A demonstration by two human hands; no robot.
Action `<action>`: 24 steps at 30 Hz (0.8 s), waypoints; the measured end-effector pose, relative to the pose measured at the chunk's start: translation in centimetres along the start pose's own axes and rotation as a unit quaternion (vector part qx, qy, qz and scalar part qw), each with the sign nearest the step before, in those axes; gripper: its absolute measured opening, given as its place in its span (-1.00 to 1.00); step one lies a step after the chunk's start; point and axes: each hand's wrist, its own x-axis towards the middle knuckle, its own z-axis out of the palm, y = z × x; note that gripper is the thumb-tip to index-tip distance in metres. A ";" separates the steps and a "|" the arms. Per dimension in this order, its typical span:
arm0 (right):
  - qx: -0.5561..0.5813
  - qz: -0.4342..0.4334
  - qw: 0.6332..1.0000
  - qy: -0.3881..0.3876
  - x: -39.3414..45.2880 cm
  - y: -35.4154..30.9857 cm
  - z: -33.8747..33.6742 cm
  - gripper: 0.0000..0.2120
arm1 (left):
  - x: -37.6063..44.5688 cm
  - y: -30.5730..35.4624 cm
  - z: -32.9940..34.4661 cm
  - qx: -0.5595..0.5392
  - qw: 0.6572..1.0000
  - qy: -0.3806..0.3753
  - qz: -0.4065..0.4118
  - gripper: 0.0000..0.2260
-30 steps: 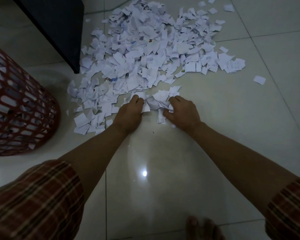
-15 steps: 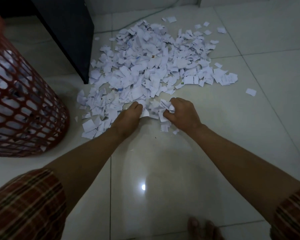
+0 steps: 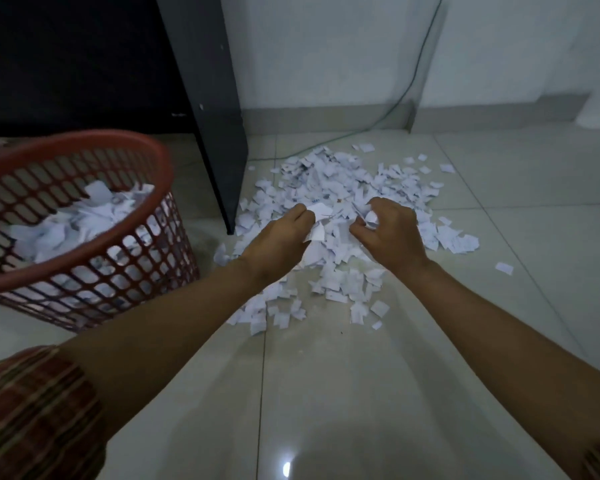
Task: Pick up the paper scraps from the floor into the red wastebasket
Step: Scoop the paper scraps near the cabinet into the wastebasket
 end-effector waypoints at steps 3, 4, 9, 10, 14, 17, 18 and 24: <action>0.003 -0.027 1.000 0.010 2.8 -2.8 -0.8 -0.91 | 1.4 0.5 -4.2 0.011 0.999 0.029 0.023 -0.88; 0.009 -0.042 0.999 0.015 4.0 -4.2 -0.9 -0.91 | 1.7 0.2 -5.8 0.014 0.999 0.042 0.026 -0.89; 0.045 -0.071 0.995 0.049 9.0 -9.9 -0.6 -0.80 | 2.0 -1.8 -13.0 0.036 0.995 0.088 0.014 -0.92; 0.051 -0.074 0.994 0.053 9.7 -10.7 -0.6 -0.79 | 2.0 -2.3 -14.1 0.035 0.994 0.098 0.011 -0.88; 0.082 -0.147 0.985 0.026 11.9 -16.3 1.5 -0.78 | -1.4 -6.2 -20.0 0.068 0.992 0.103 -0.037 -0.80; 0.082 -0.169 0.982 0.001 13.4 -19.4 3.7 -0.77 | -4.2 -9.3 -23.2 0.098 0.988 0.097 -0.071 -0.86; 0.087 -0.172 0.981 -0.008 13.8 -20.2 4.3 -0.76 | -4.8 -9.9 -23.8 0.105 0.986 0.096 -0.085 -0.88; 0.122 -0.217 0.966 -0.069 15.0 -27.1 8.5 -0.68 | -9.2 -13.9 -26.9 0.144 0.965 0.094 -0.198 -0.91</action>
